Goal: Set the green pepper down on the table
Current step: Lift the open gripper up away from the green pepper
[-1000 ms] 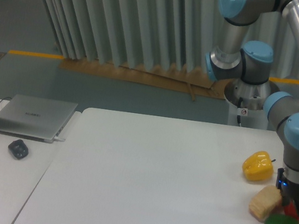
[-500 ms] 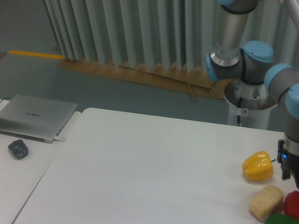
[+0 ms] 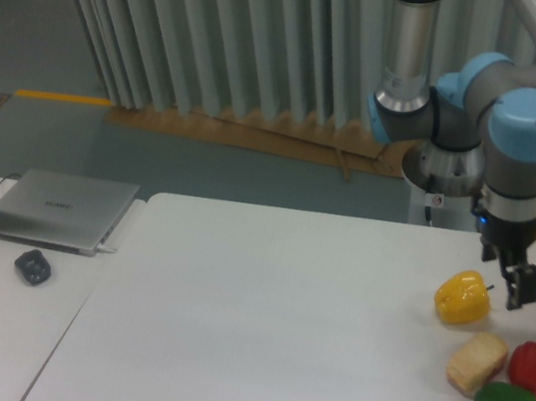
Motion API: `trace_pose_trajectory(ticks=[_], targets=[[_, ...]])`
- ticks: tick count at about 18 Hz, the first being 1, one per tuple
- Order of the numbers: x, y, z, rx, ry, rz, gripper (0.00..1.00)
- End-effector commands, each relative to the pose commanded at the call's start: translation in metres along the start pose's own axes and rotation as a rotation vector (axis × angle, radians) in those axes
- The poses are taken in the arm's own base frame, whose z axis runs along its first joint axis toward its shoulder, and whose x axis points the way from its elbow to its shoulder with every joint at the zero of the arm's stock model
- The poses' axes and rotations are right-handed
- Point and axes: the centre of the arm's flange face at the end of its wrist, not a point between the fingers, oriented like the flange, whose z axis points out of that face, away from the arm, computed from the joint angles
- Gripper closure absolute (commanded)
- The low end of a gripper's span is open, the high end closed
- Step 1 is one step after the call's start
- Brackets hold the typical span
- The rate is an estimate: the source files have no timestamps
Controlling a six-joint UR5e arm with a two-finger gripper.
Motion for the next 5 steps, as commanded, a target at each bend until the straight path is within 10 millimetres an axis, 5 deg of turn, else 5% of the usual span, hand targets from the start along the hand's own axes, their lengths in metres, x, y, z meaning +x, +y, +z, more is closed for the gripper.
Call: trace_pose_trajectory(ticks=[5], targets=[[0.026,-0.017,-0.014,0.004,-0.016,0.034,0.00]])
